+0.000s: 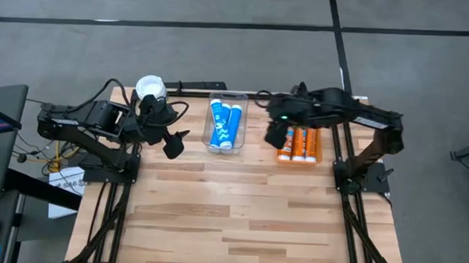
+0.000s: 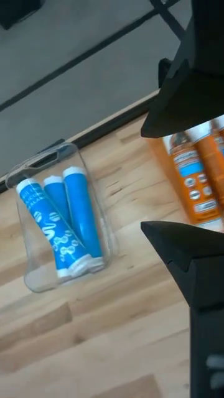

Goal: Pick & place silicon tubes, Sealant and Lysol wipes
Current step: Return to Home Position

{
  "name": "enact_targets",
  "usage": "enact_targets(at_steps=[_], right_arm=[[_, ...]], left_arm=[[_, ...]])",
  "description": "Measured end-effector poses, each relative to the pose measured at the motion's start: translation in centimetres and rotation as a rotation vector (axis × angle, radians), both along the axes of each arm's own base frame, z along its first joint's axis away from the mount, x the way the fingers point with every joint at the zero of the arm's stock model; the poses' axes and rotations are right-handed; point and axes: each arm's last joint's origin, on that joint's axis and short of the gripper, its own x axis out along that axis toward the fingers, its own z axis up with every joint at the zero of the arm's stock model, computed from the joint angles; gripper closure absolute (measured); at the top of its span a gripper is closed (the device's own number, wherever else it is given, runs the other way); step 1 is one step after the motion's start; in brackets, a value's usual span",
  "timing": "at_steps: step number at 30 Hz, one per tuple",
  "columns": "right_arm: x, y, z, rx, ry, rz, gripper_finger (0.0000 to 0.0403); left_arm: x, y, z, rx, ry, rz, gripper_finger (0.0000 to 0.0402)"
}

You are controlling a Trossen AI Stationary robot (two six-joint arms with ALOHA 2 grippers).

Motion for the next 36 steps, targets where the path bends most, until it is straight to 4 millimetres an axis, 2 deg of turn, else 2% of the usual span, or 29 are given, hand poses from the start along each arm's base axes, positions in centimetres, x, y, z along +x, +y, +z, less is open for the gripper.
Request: enact_targets(at_steps=[8, 12, 18, 21, 24, 29, 36], right_arm=[[-6.2, 1.4, 3.3, -0.009, -0.093, 0.049, 0.0195], [-9.4, 1.7, 2.9, -0.003, -0.150, 0.048, 0.0201], [-13.2, 2.1, -0.9, 0.024, -0.226, 0.055, 0.0210], [-14.8, 2.2, -3.3, 0.054, -0.302, 0.046, 0.0214], [-16.5, 2.2, -5.8, 0.092, -0.355, 0.020, 0.0218], [-19.6, 2.1, -9.1, 0.179, -0.459, -0.018, 0.0221], [-24.4, 1.5, -12.2, 0.287, -0.636, -0.021, 0.0221]], left_arm=[[0.0, 0.0, 0.0, -0.033, -0.027, 0.031, 0.0080], [-0.1, 0.0, 0.0, 0.032, 0.026, -0.033, 0.0080], [-1.9, 0.4, 1.0, 0.047, -0.006, -0.066, 0.0080], [-4.0, 0.8, 1.3, 0.024, -0.064, -0.052, 0.0080], [-6.2, 1.2, 0.9, -0.012, -0.128, -0.027, 0.0080], [-8.4, 1.5, -1.7, -0.045, -0.234, -0.032, 0.0080], [-10.3, 1.6, -7.1, -0.100, -0.382, -0.104, 0.0080]])
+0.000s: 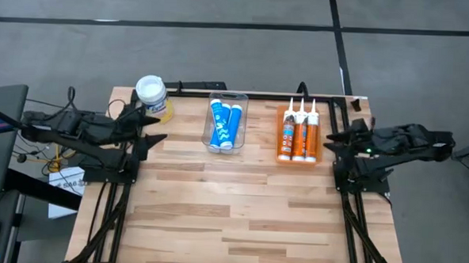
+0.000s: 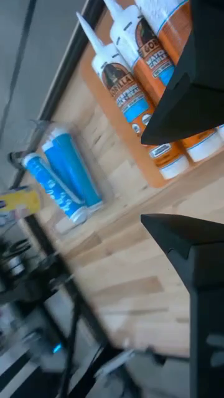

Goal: Pick & place silicon tubes, Sealant and Lysol wipes
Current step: Return to Home Position

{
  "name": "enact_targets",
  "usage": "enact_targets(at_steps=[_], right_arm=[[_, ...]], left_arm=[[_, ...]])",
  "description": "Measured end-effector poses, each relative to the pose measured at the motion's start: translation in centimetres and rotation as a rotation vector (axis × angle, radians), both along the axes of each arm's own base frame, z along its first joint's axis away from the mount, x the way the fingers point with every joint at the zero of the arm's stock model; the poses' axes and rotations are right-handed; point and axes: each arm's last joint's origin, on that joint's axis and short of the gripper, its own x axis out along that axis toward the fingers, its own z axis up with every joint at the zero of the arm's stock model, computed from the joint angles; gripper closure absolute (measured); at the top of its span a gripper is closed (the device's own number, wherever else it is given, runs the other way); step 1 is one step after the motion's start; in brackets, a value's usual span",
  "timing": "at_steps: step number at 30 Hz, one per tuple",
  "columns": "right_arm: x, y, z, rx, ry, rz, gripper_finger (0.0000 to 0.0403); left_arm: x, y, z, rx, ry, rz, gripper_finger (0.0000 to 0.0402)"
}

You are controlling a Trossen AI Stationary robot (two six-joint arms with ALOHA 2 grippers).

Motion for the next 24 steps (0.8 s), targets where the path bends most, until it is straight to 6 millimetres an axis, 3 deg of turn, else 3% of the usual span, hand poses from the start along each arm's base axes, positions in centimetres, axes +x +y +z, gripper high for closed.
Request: enact_targets(at_steps=[8, 12, 16, 24], right_arm=[[-4.6, -1.1, -1.7, 0.107, -0.200, -0.009, 0.0219], [-5.9, -1.3, -1.9, 0.080, -0.260, 0.027, 0.0221], [-5.6, -1.1, -1.6, 0.080, -0.289, 0.088, 0.0222], [-2.8, 0.1, -2.6, 0.084, -0.373, 0.292, 0.0220]], left_arm=[[-1.3, 0.2, -5.6, -0.042, -0.207, -0.035, 0.0080], [-1.4, 0.2, -8.0, -0.056, -0.283, -0.035, 0.0080], [-1.1, 0.1, -9.8, -0.065, -0.340, -0.051, 0.0080], [-0.2, 0.0, -12.4, 0.007, -0.380, -0.059, 0.0080]])
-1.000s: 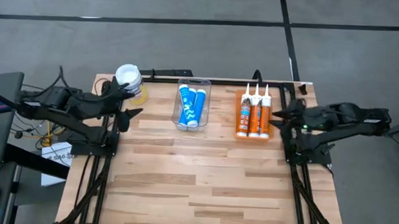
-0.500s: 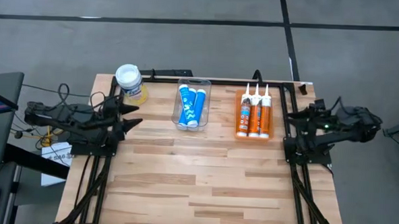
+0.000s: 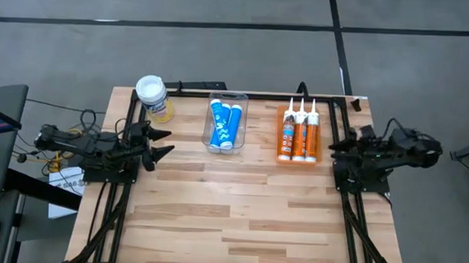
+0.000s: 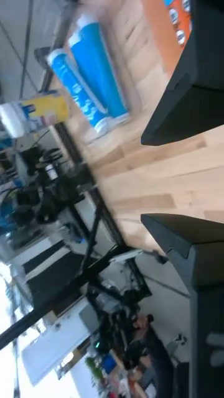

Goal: Pick & place silicon tubes, Sealant and Lysol wipes
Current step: Return to Home Position

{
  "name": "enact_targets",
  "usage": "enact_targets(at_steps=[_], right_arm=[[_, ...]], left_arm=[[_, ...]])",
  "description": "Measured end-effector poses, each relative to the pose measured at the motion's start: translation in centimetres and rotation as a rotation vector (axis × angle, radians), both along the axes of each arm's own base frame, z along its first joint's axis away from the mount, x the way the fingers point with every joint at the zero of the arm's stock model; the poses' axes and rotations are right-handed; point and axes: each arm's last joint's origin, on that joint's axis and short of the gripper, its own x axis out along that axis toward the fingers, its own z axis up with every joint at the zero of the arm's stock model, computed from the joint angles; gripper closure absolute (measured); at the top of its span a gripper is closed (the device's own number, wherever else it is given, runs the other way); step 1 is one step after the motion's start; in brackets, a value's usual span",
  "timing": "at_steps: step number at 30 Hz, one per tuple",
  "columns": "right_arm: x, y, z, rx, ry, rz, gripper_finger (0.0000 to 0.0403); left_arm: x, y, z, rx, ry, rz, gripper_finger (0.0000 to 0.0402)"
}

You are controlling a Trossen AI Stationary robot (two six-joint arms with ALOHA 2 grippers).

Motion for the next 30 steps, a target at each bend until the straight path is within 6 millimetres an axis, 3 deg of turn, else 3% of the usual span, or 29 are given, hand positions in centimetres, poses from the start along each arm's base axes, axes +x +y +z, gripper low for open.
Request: enact_targets(at_steps=[6, 15, 26, 30], right_arm=[[1.0, 0.3, -1.5, -0.006, 0.046, 0.000, 0.0223], [3.3, 0.8, -3.4, -0.022, -0.012, 0.017, 0.0218], [6.7, 2.1, -7.7, -0.129, -0.194, 0.164, 0.0222], [7.1, 2.2, -9.1, -0.151, -0.163, 0.176, 0.0219]], left_arm=[[0.4, -0.1, -1.6, -0.019, 0.030, 0.007, 0.0080], [0.4, -0.1, -1.6, -0.019, 0.030, 0.008, 0.0080], [0.4, 0.0, -1.6, -0.011, 0.034, 0.018, 0.0080], [0.3, 0.1, -1.7, -0.009, 0.044, 0.045, 0.0080]])
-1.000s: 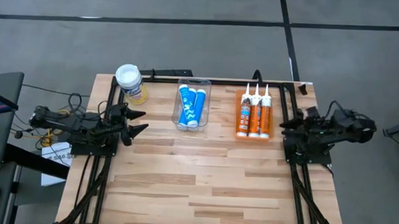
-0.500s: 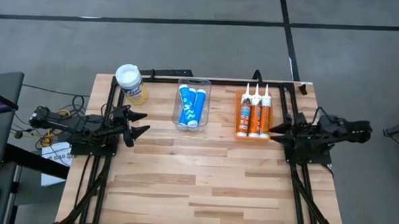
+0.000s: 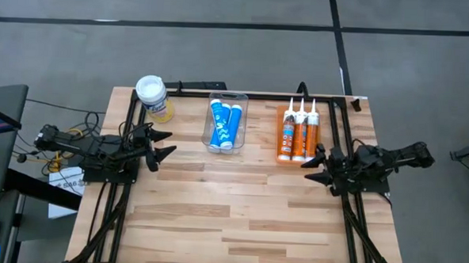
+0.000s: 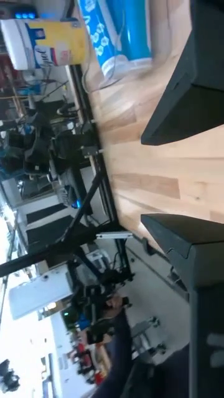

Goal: Pick & place silicon tubes, Sealant and Lysol wipes
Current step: Return to Home Position

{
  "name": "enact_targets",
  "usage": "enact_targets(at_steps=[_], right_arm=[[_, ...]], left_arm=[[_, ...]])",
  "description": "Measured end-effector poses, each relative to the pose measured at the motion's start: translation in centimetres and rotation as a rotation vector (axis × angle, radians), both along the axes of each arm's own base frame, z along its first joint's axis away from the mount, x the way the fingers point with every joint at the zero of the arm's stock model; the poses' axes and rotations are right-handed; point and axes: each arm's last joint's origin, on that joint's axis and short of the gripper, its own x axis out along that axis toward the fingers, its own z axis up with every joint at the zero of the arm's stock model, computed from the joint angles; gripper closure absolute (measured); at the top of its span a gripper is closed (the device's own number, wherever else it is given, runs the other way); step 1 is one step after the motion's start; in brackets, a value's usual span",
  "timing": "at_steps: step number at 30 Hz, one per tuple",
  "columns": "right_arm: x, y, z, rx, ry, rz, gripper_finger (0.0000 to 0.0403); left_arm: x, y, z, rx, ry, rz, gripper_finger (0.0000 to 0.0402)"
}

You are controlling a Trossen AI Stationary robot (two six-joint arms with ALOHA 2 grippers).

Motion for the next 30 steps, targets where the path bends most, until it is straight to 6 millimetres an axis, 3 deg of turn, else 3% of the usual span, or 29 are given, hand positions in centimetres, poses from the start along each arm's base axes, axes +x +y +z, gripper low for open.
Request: enact_targets(at_steps=[16, 25, 30], right_arm=[[0.27, -0.35, -1.06, -0.150, 0.021, -0.044, 0.0219], [0.30, -0.51, -1.03, -0.139, 0.021, -0.064, 0.0222], [0.30, -0.50, -1.09, -0.038, 0.047, -0.065, 0.0221]], left_arm=[[-0.16, 0.20, -1.00, -0.062, 0.066, 0.079, 0.0080], [-0.25, 0.37, -0.98, -0.051, 0.062, 0.144, 0.0080], [-0.26, 0.38, -0.97, -0.050, 0.062, 0.148, 0.0080]])
